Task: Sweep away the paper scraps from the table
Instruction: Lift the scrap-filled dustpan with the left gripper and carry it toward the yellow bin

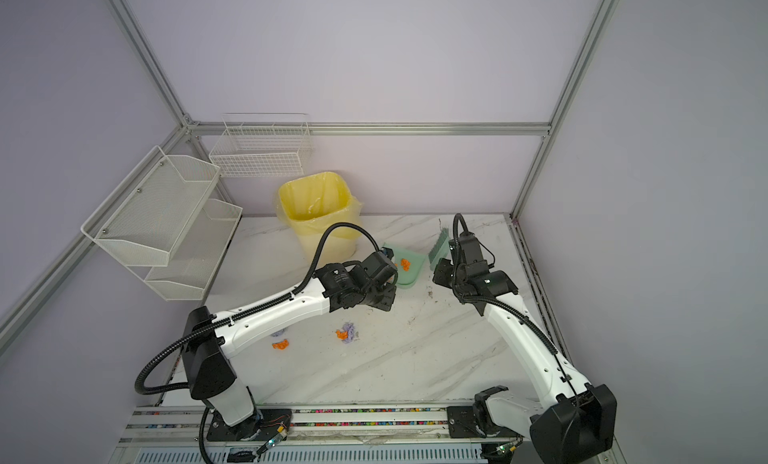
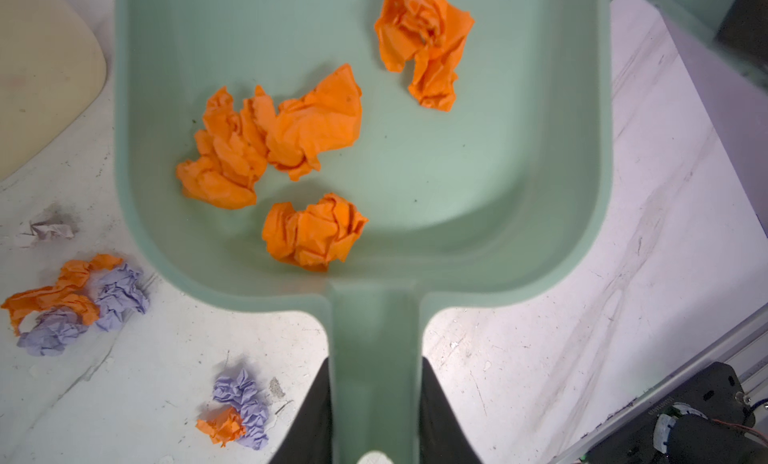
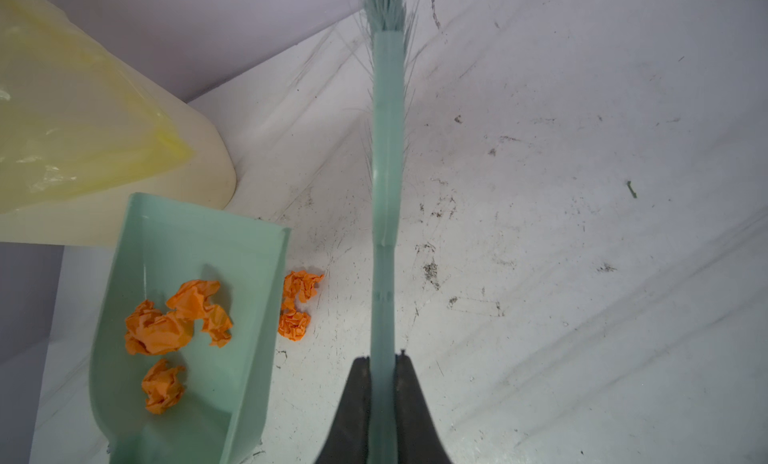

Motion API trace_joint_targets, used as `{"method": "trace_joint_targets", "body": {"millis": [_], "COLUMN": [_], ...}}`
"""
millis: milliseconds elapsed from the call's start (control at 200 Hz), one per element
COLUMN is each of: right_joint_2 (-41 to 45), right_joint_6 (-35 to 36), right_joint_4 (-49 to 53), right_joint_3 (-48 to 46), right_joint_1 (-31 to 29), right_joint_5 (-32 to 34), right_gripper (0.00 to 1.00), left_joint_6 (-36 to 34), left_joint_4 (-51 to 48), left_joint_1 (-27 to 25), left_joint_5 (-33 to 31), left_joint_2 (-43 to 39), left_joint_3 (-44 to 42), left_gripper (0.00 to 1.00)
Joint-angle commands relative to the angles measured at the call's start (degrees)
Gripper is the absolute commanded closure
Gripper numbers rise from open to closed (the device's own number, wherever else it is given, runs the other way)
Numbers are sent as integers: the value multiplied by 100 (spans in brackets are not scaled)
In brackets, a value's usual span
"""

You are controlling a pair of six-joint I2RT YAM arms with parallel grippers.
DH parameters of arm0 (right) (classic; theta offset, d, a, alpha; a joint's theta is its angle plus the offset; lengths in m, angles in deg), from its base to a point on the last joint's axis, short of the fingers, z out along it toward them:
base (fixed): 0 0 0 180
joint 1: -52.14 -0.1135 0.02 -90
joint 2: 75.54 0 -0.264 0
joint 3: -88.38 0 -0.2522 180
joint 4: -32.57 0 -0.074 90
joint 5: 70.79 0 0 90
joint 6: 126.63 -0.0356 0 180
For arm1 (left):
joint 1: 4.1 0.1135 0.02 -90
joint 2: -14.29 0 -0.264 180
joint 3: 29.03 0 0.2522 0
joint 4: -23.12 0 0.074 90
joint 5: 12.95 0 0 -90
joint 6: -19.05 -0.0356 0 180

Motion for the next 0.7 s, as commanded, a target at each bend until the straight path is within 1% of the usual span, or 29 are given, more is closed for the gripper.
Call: {"method": "trace_joint_targets", "body": {"millis": [0, 175, 235, 305, 420, 505, 580, 640, 690], "right_joint_2": [119, 163, 227, 274, 195, 37, -75, -94, -87], "right_joint_6": [-118, -429, -481, -579, -629, -621, -531, -484, -433], "right_joint_4": [-468, -662, -707, -700, -753, -659, -531, -547, -630], "right_joint_3": [-70, -402, -496, -584, -603, -382, -187, -158, -183], "right_joint_1": [22, 26, 26, 24, 23, 19, 26, 26, 21], "right_joint_5": [-100, -340, -422, -362, -303, -346, -228, -149, -210], "right_gripper": [100, 100, 100, 100, 100, 100, 100, 100, 100], "left_joint_6": [-358, -496, -572, -648, -679, -643, -643, -652, -652], "left_joint_4": [144, 170, 224, 243, 206, 221, 233, 233, 235], "left_joint_1": [332, 841, 919, 989, 1147, 1210, 1230, 1240, 1256], "left_joint_5": [349, 808, 901, 1050, 1522, 1595, 1608, 1643, 1673], "left_joint_2": [-283, -197, -212, -204, -184, -204, -187, -153, -120], "left_joint_3": [544, 826, 894, 999, 1173, 1229, 1291, 1364, 1432], "left_gripper": [91, 92, 92, 91, 91, 91, 91, 91, 91]}}
